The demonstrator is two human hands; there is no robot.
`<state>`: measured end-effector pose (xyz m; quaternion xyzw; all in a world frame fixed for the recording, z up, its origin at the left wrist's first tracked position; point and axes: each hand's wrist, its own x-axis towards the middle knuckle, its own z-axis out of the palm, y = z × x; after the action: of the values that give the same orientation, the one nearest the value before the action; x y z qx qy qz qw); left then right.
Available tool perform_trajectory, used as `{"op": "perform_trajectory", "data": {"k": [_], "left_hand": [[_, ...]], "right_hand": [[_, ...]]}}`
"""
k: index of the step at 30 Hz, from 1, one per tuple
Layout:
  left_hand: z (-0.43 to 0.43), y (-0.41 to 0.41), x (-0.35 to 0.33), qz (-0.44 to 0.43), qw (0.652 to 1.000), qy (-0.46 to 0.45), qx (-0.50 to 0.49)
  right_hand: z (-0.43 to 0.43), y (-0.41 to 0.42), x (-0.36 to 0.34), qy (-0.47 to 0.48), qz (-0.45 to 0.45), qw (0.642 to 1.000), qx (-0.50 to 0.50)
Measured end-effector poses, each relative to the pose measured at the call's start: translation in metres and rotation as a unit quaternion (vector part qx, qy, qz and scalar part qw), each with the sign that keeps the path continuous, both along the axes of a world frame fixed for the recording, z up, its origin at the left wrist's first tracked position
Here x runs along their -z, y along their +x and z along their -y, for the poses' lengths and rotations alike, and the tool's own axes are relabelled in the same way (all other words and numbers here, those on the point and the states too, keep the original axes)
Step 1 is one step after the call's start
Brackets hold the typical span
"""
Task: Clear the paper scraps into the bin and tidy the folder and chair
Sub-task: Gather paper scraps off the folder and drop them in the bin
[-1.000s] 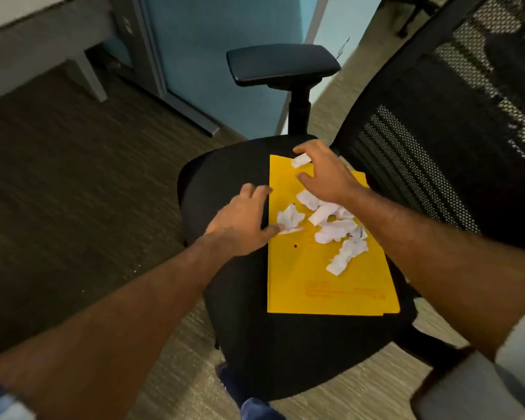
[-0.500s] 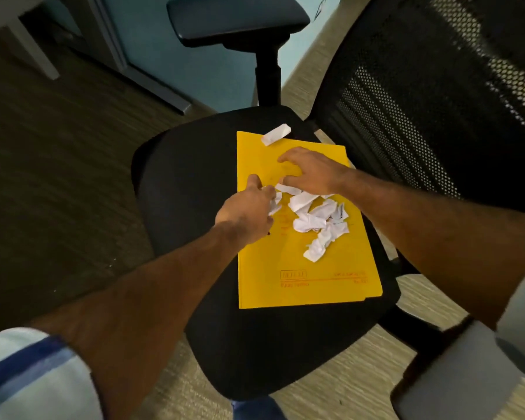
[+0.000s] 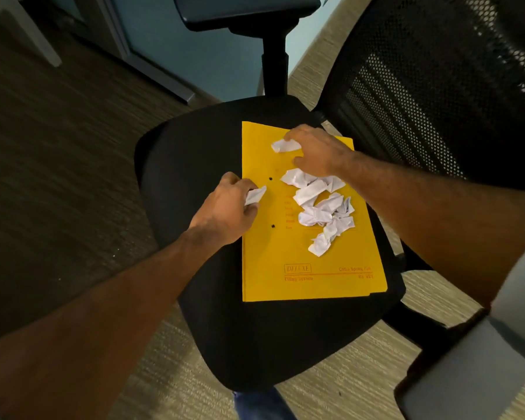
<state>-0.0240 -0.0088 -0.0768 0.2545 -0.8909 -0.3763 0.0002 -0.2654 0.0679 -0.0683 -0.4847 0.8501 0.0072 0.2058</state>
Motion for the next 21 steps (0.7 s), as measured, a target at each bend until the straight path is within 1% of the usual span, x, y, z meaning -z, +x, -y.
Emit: {"op": "perform_trajectory", "data": {"k": [2,6,8,13,17,19,21], "left_hand": [[0.001,0.009,0.001,0.004,1.0,0.005,0.002],[-0.001,0.018,0.001,-0.001,1.0,0.014,-0.003],[-0.003,0.018,0.0,-0.002,1.0,0.017,-0.003],[-0.005,0.019,-0.001,-0.008,1.0,0.019,-0.019],[-0.002,0.024,-0.001,-0.03,0.997,0.034,-0.068],[0.002,0.032,0.0,-0.045,0.989,0.078,-0.114],[0.008,0.043,-0.001,-0.075,0.965,0.179,-0.175]], "right_hand": [[-0.007,-0.003,-0.007,0.006,-0.005,1.0,-0.025],[-0.011,-0.003,-0.018,0.077,0.035,0.994,-0.071],[-0.011,0.001,-0.018,0.093,0.034,0.991,-0.09],[-0.003,0.02,-0.007,0.034,0.01,0.997,-0.069],[0.011,0.039,-0.006,0.012,0.004,0.999,-0.051],[0.017,0.051,-0.012,-0.024,0.038,0.999,-0.012],[0.025,0.065,-0.021,-0.086,0.105,0.99,0.042]]}}
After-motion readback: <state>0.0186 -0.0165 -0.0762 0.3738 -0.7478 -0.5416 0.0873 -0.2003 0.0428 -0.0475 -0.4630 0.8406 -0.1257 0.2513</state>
